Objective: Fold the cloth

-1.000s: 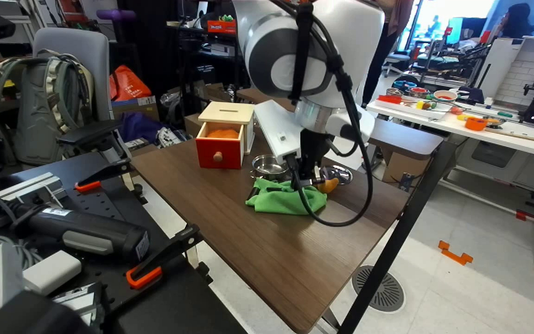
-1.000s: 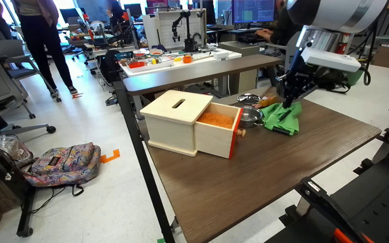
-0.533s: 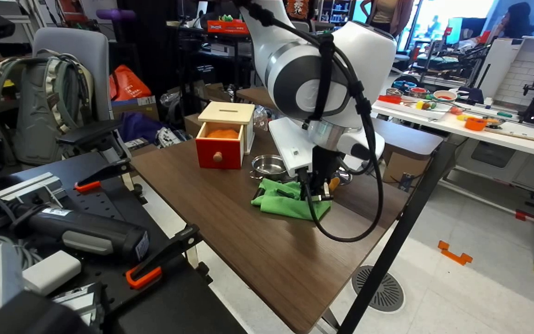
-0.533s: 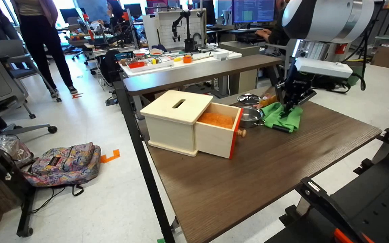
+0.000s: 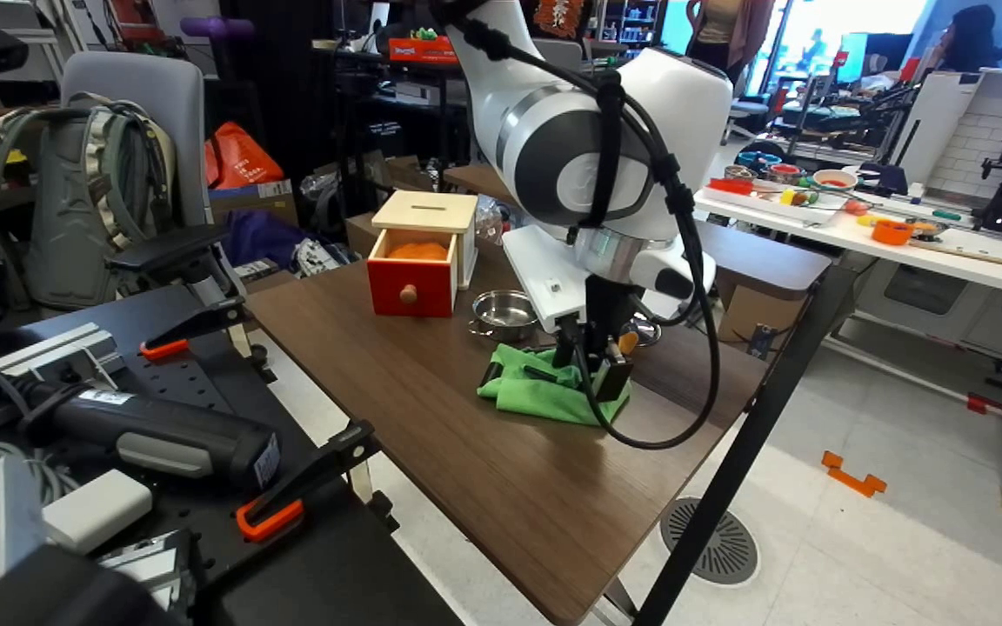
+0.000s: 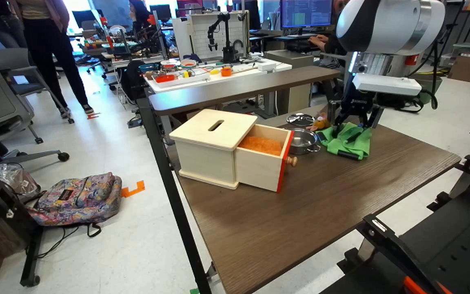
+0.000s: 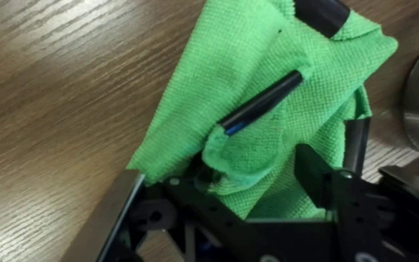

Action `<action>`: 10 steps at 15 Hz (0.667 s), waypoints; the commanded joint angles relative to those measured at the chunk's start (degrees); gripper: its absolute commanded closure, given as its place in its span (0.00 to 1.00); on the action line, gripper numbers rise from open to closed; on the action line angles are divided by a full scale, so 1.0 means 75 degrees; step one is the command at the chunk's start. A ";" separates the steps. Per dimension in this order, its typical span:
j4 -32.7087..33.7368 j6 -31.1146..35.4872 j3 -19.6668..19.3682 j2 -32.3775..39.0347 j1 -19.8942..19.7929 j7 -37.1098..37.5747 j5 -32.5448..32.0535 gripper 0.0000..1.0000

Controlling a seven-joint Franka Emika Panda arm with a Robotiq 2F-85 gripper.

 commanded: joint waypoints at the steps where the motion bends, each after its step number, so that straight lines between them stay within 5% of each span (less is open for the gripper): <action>1: -0.0397 0.0156 -0.0076 -0.0377 0.0012 -0.0031 -0.0107 0.04; 10: -0.2588 0.0576 0.0012 -0.2901 -0.0283 -0.0373 0.0121 0.00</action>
